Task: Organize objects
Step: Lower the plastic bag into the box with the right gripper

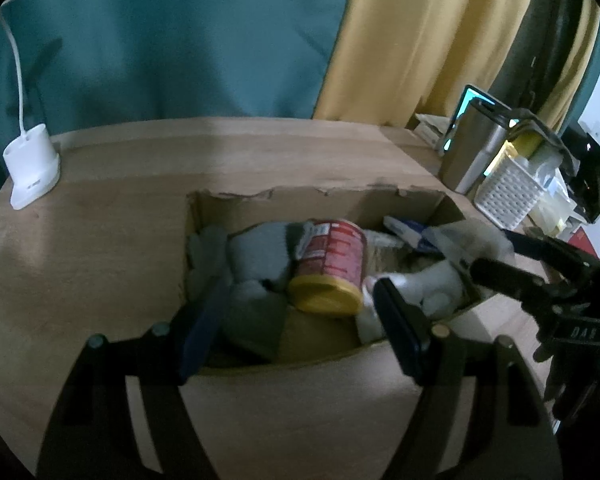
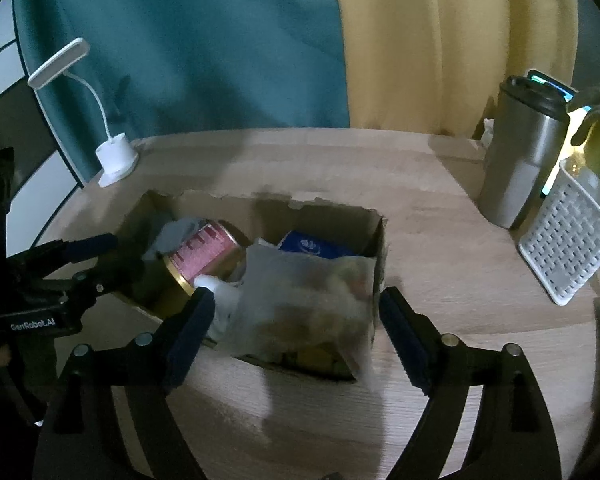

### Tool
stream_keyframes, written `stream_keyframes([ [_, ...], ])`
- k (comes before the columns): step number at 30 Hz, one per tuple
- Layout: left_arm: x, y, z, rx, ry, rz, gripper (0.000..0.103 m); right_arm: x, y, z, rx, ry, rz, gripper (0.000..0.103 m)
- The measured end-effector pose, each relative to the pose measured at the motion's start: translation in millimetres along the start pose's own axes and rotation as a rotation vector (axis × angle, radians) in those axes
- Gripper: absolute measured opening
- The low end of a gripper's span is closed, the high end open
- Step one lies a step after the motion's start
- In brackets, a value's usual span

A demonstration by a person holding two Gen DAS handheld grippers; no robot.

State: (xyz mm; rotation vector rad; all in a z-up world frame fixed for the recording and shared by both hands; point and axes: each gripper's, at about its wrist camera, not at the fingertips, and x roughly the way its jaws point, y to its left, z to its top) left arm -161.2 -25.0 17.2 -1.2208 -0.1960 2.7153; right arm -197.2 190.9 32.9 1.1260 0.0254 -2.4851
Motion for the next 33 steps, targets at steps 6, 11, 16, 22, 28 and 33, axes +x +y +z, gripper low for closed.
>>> stream_keyframes([
  [6, 1.0, 0.0, 0.6, -0.003, 0.001, 0.003, 0.076, -7.3, -9.4, 1.0, 0.031, -0.022, -0.008, 0.087],
  [11, 1.6, 0.1, 1.1, -0.003, 0.0, 0.001, 0.076, -10.5, -14.5, 1.1, 0.046, -0.022, 0.007, 0.087],
  [16, 0.5, 0.1, 0.5, -0.002, -0.003, 0.002, 0.076, -6.6, -5.3, 0.1, 0.03, -0.009, 0.027, 0.087],
  [22, -1.1, 1.4, -0.9, -0.007, -0.004, 0.006, 0.076, -5.5, 7.5, -1.6, -0.007, 0.003, 0.056, 0.087],
  [28, -2.1, 2.0, -1.6, -0.008, -0.007, 0.006, 0.076, -14.0, 2.7, 0.4, 0.01, -0.03, 0.033, 0.087],
  [33, -2.9, 1.3, -1.9, -0.007, -0.008, 0.007, 0.076, -19.1, -2.8, 2.3, 0.022, -0.053, 0.031, 0.087],
])
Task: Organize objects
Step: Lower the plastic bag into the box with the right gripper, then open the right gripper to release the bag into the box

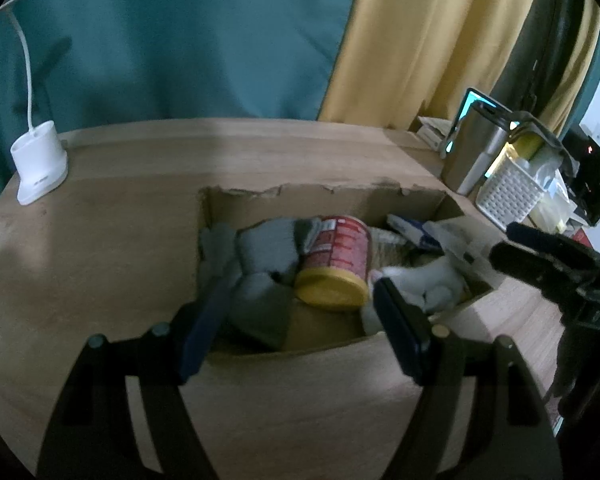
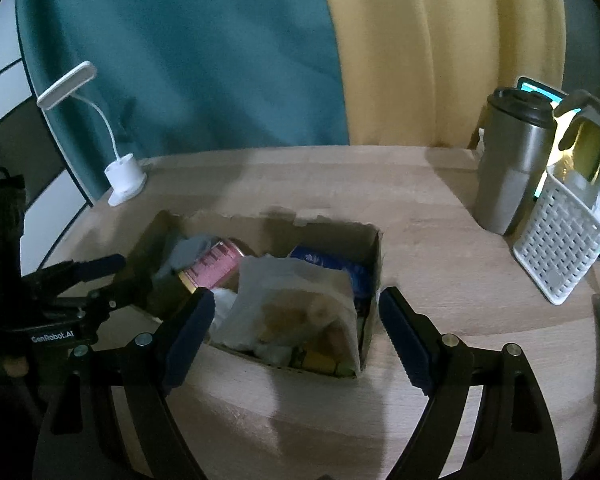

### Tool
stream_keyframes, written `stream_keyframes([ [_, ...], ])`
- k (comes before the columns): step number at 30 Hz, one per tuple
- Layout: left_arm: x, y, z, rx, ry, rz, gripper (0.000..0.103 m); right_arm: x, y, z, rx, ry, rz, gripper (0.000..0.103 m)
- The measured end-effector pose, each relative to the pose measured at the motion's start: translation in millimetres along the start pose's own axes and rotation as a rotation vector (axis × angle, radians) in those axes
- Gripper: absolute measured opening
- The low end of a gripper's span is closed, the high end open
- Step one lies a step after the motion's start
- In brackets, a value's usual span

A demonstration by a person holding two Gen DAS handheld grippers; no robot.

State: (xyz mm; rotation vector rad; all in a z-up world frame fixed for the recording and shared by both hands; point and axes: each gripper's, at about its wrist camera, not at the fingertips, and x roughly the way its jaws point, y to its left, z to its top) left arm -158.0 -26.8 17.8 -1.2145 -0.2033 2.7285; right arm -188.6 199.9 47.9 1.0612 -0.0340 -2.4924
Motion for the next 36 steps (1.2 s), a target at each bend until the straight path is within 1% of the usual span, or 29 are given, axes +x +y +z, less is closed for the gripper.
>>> stream_keyframes([
  [6, -0.6, 0.8, -1.0, -0.003, 0.0, 0.007, 0.076, 9.2, 4.9, -2.3, -0.012, 0.02, 0.04, 0.087],
  [8, 0.3, 0.1, -1.4, -0.002, 0.004, 0.008, 0.076, 13.1, 6.6, -3.3, -0.021, 0.023, 0.038, 0.087],
  [11, 1.6, 0.2, -1.9, -0.001, 0.008, 0.01, 0.076, 25.0, 3.4, -7.5, -0.004, 0.066, 0.053, 0.087],
  [14, 2.7, 1.7, -1.5, -0.003, 0.011, 0.013, 0.076, 32.8, 0.1, -13.2, 0.003, 0.086, 0.037, 0.087],
  [20, 3.7, 1.4, -1.6, 0.002, 0.015, 0.01, 0.076, 25.8, -0.2, -12.1, 0.012, 0.072, 0.047, 0.086],
  [32, -3.9, -1.2, -4.2, 0.007, 0.003, 0.007, 0.076, 12.6, -2.9, -9.0, 0.015, 0.035, 0.0, 0.086],
  [36, -7.7, -2.7, -4.8, 0.01, -0.004, 0.006, 0.076, 10.7, -4.4, -10.1, 0.01, 0.024, -0.03, 0.087],
])
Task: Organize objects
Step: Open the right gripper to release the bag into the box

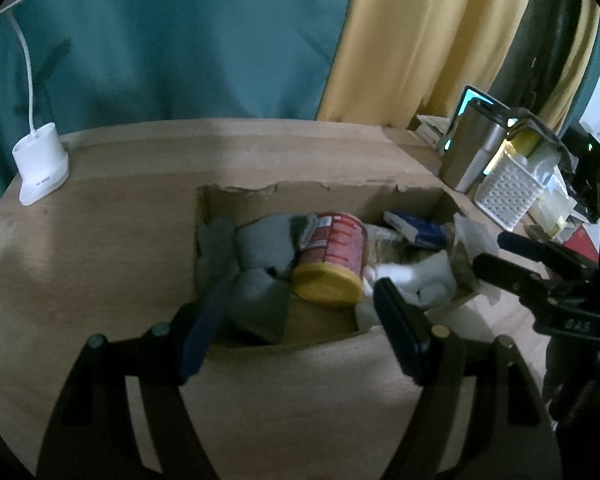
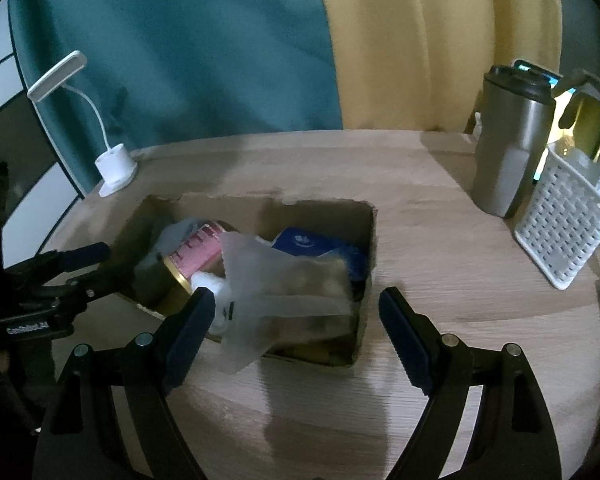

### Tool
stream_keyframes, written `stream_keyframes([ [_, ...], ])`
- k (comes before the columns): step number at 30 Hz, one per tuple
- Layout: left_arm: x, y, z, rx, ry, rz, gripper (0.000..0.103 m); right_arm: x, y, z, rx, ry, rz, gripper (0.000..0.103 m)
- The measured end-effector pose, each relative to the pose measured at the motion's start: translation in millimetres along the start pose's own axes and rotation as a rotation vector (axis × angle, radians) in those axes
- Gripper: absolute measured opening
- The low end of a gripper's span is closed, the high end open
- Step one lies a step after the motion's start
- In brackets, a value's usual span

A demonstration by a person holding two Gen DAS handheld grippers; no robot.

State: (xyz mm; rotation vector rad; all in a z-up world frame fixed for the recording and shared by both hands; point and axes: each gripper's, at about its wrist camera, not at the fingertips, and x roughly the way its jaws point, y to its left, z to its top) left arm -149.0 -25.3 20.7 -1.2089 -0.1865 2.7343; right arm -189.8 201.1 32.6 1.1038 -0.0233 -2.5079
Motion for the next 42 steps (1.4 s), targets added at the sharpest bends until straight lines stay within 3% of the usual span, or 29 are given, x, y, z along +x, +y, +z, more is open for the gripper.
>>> stream_keyframes([
  [6, -6.0, -0.1, -1.3, 0.001, -0.01, 0.0, 0.076, 0.0, -4.7, -2.4, 0.001, -0.012, -0.054, 0.087],
  [42, -46.4, -6.5, -23.1, 0.011, -0.059, -0.011, 0.076, -36.6, 21.5, -22.0, -0.048, -0.053, -0.056, 0.086],
])
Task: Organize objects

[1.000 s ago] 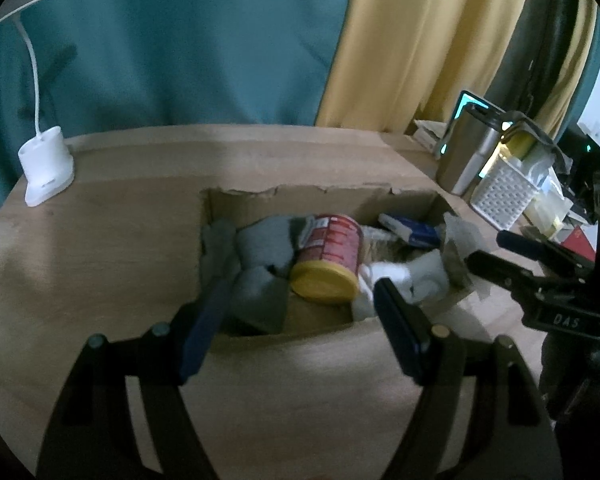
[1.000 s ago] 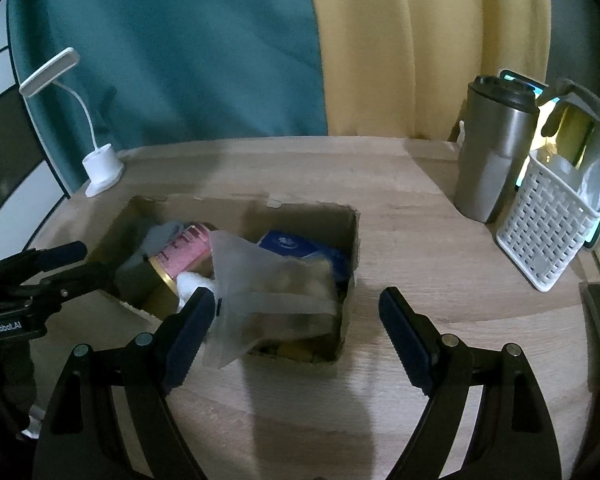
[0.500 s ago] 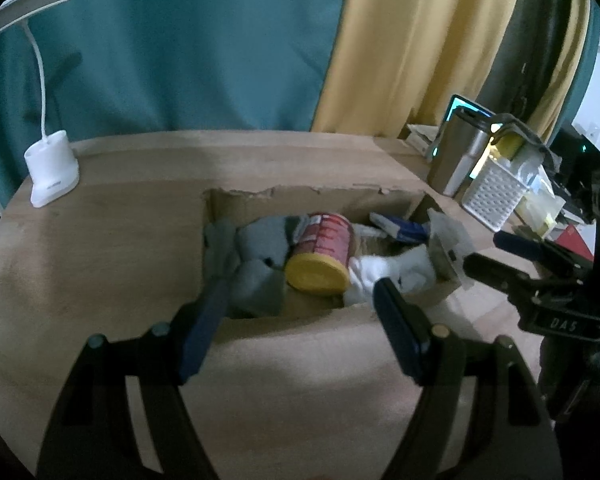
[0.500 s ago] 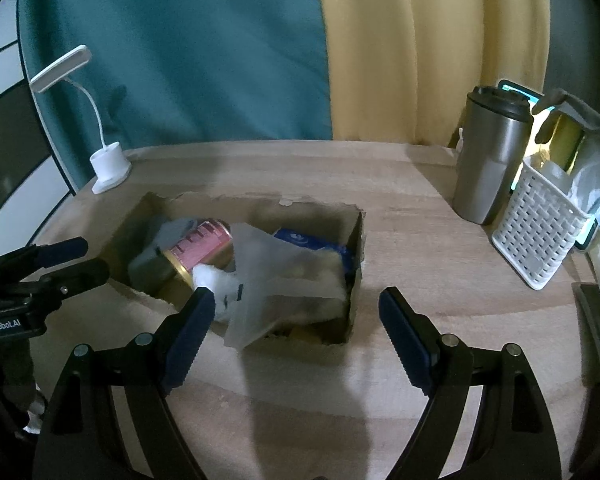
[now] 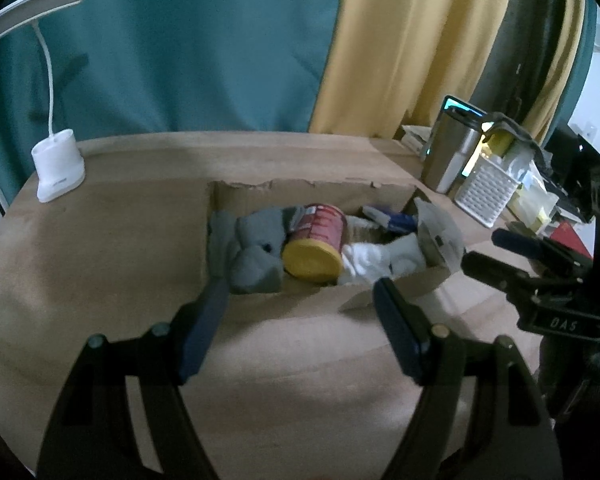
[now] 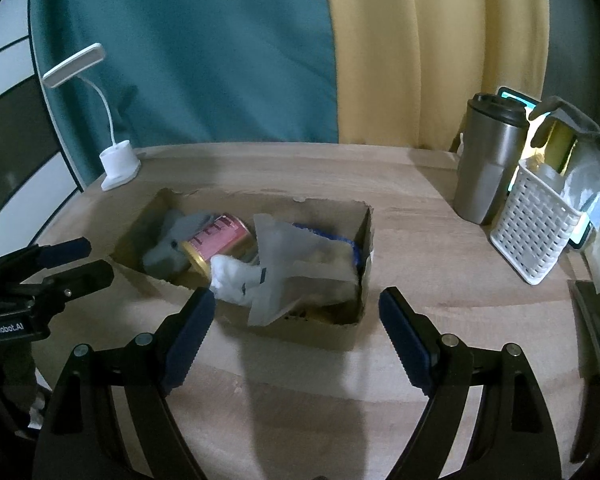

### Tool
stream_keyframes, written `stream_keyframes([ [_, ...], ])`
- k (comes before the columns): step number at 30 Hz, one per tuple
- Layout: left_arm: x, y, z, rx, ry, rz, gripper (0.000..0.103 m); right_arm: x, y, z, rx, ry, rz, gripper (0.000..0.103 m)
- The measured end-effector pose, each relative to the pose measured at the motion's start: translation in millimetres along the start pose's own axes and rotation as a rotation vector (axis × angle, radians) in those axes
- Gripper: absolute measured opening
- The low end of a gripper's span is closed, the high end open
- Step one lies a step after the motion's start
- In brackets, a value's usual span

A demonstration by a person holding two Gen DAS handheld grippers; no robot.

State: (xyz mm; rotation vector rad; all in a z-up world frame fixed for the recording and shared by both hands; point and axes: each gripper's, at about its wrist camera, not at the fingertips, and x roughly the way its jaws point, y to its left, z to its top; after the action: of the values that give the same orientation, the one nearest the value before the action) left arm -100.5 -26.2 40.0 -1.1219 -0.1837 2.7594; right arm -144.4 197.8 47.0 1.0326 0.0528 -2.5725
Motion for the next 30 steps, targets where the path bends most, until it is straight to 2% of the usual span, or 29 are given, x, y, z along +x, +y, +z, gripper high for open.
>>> stream_keyframes([
  [30, -24.8, -5.3, -37.2, 0.004, -0.008, -0.012, 0.077, -25.3, 15.9, -33.0, -0.018, -0.008, -0.006, 0.086],
])
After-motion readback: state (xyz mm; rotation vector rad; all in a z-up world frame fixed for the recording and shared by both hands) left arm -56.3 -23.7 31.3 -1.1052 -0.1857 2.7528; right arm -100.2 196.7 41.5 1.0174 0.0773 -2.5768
